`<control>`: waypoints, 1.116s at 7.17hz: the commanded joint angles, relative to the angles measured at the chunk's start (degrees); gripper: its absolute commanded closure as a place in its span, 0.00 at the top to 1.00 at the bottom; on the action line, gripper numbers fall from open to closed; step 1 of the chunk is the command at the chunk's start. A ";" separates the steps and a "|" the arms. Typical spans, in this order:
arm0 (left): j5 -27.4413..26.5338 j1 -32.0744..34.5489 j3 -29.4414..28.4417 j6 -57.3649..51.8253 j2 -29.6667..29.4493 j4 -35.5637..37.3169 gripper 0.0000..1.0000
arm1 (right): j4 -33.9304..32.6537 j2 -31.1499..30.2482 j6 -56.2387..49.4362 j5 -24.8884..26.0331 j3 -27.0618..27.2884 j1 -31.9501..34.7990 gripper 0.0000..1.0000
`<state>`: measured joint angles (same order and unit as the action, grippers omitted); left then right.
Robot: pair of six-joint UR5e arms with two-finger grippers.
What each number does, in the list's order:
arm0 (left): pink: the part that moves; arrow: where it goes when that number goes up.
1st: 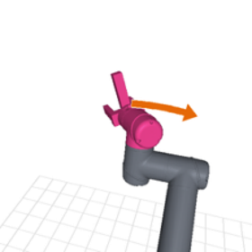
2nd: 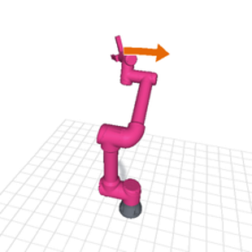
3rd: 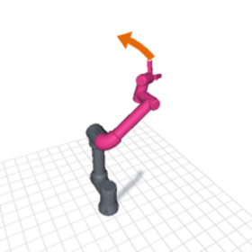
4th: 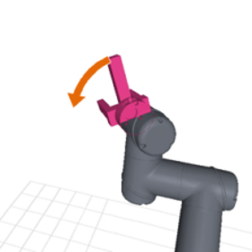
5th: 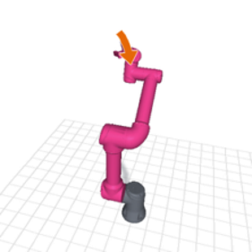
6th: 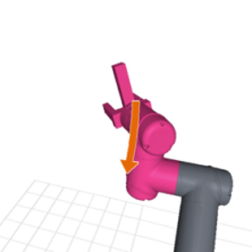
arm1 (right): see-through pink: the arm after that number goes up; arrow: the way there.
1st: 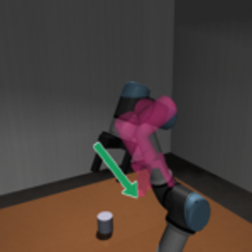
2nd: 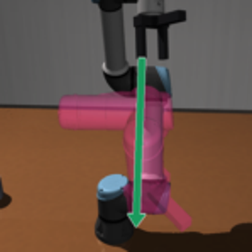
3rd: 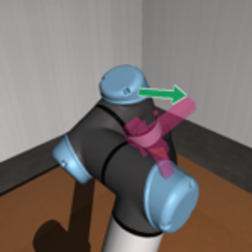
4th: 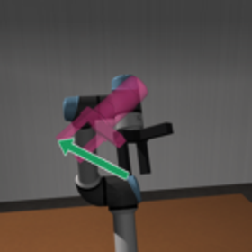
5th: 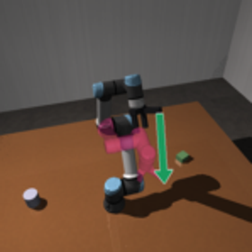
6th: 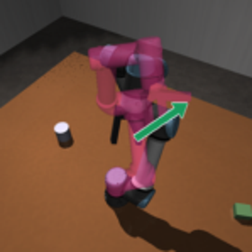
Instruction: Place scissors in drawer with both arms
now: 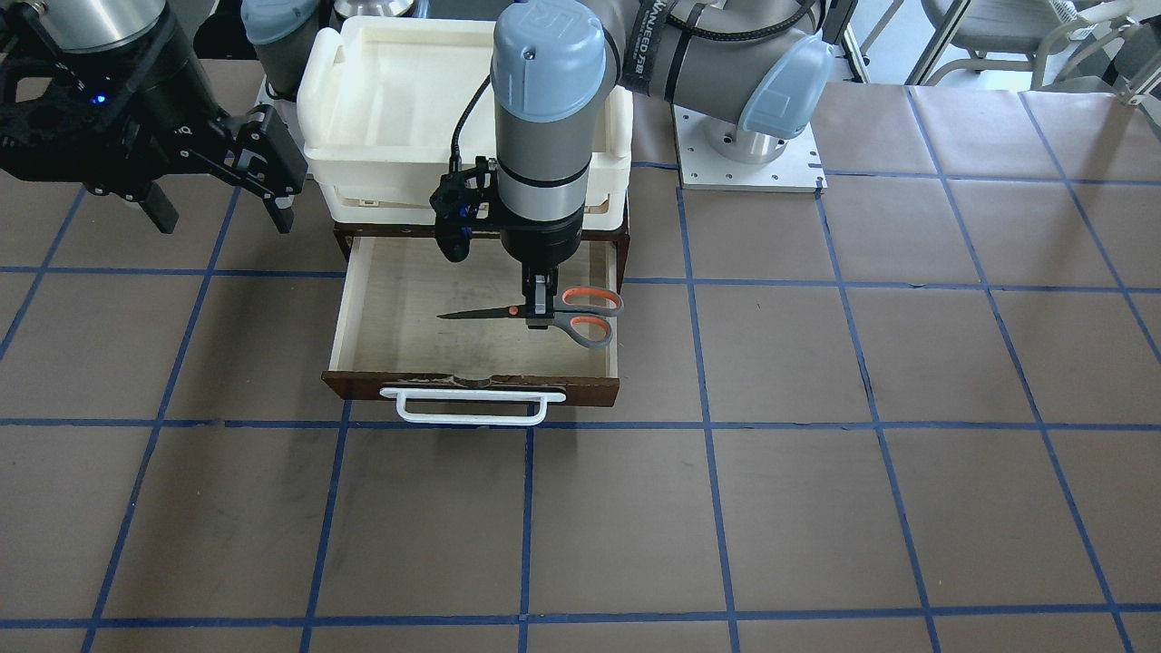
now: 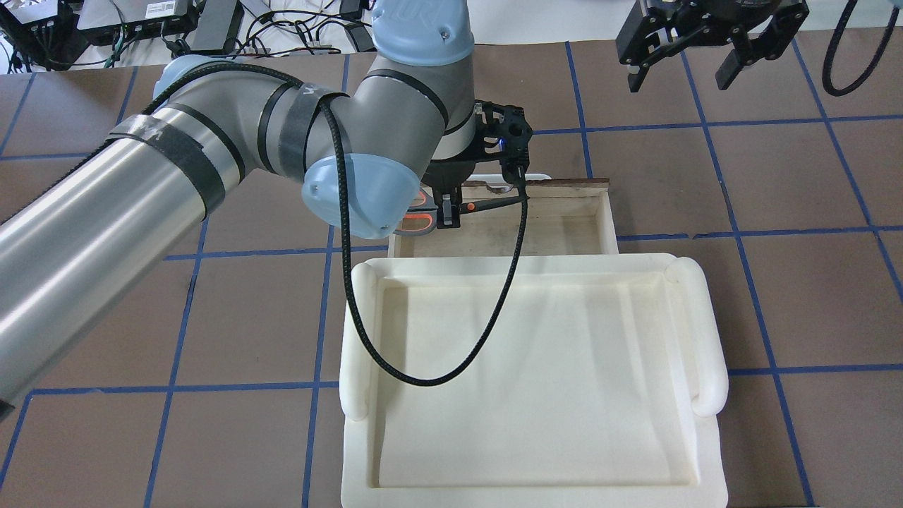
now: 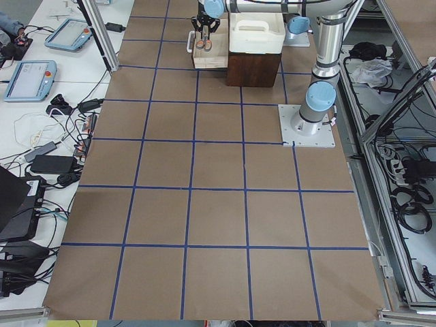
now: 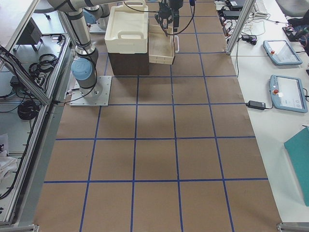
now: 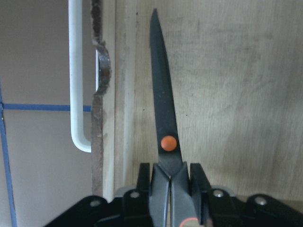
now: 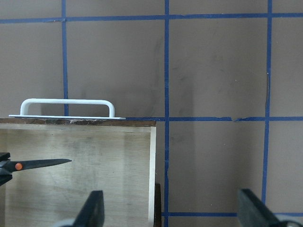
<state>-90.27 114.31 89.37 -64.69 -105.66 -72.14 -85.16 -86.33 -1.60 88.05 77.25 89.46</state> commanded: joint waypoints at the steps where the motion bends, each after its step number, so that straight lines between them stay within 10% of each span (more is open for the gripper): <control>1: 0.18 1.09 0.45 1.23 -0.43 -0.28 0.00 | 0.43 -0.15 -1.65 0.02 0.09 0.01 1.00; 8: 0.10 4.16 0.63 6.60 -4.47 0.69 0.00 | 1.39 -0.15 -2.09 0.28 0.09 -0.08 1.00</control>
<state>-89.94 117.87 89.97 -58.20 -109.45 -71.58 -84.46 -86.48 -3.71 88.17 77.34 89.35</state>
